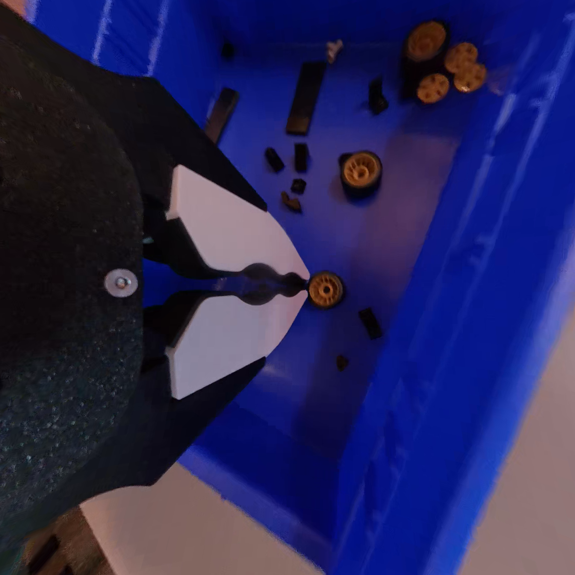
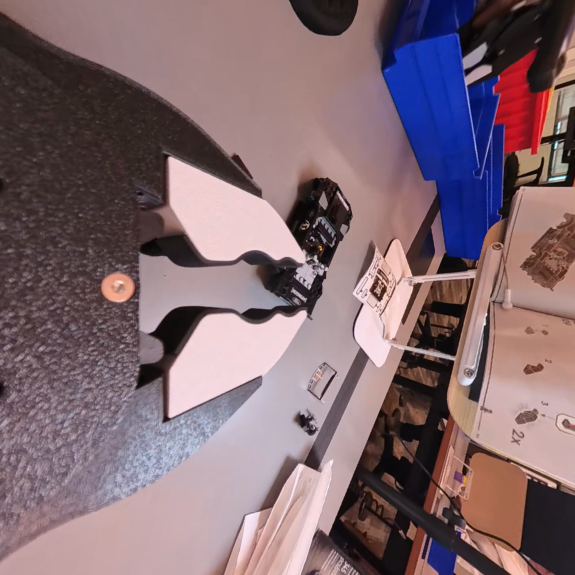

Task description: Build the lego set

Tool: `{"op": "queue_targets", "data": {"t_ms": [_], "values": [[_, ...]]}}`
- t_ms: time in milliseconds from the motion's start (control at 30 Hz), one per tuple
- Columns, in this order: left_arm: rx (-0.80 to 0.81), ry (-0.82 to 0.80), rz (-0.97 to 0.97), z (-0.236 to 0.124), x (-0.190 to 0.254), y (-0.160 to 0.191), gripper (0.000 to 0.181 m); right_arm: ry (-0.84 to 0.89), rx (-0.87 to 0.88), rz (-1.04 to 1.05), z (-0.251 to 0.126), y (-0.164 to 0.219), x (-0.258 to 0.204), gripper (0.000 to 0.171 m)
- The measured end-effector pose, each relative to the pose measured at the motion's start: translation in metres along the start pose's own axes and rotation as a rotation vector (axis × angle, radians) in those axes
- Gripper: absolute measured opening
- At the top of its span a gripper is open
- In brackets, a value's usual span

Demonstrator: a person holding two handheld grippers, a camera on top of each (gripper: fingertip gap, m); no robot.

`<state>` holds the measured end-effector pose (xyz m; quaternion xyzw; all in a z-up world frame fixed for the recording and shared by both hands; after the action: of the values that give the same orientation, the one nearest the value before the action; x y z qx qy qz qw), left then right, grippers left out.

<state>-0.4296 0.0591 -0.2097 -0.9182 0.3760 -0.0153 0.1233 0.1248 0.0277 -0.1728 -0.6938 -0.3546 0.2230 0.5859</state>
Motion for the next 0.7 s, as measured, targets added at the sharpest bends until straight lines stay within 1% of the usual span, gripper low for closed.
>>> {"op": "queue_targets", "data": {"t_ms": [133, 167, 233, 267, 333, 367, 467, 533, 633, 700], "values": [[0.117, 0.189, 0.105, -0.004, 0.031, -0.009, 0.001, 0.005, -0.020, -0.007, 0.002, 0.000, -0.001, 0.023], [0.095, 0.172, 0.106, 0.001, 0.032, -0.009, 0.001, 0.005, -0.022, -0.006, 0.003, 0.000, -0.002, 0.023], [0.021, -0.001, 0.068, 0.013, 0.015, -0.005, 0.001, 0.003, -0.025, -0.010, 0.005, -0.001, -0.003, 0.023], [0.027, -0.060, 0.030, 0.015, 0.007, -0.005, 0.004, 0.001, -0.027, -0.015, 0.005, -0.002, -0.003, 0.023], [0.128, -0.019, -0.015, 0.010, 0.007, -0.009, 0.009, -0.001, -0.032, -0.027, 0.006, -0.003, -0.004, 0.023], [0.161, 0.012, -0.004, 0.007, 0.012, -0.011, 0.011, 0.001, -0.034, -0.030, 0.006, -0.003, -0.005, 0.023], [0.131, 0.057, 0.075, 0.008, 0.026, -0.009, 0.021, -0.001, -0.034, -0.023, 0.006, -0.002, -0.005, 0.023], [0.104, 0.083, 0.092, 0.014, 0.033, -0.007, 0.025, -0.003, -0.034, -0.019, 0.007, -0.001, -0.005, 0.023], [0.096, 0.107, 0.101, 0.020, 0.037, -0.007, 0.025, -0.005, -0.037, -0.025, 0.007, 0.000, -0.006, 0.023], [0.105, 0.096, 0.098, 0.021, 0.036, -0.009, 0.019, -0.003, -0.038, -0.028, 0.006, 0.000, -0.006, 0.023]]}}
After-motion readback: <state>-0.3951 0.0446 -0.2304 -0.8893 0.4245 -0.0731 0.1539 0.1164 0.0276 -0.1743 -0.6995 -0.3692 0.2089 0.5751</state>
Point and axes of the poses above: each gripper's, where its closed fingertips meet, z out along the fingers, y out of its underside, x = y × z across the jaws, the point moved 7 cm from there along -z, back along the fingers, and after that the axes turned 2 degrees about -y, right-handed, at the moved point
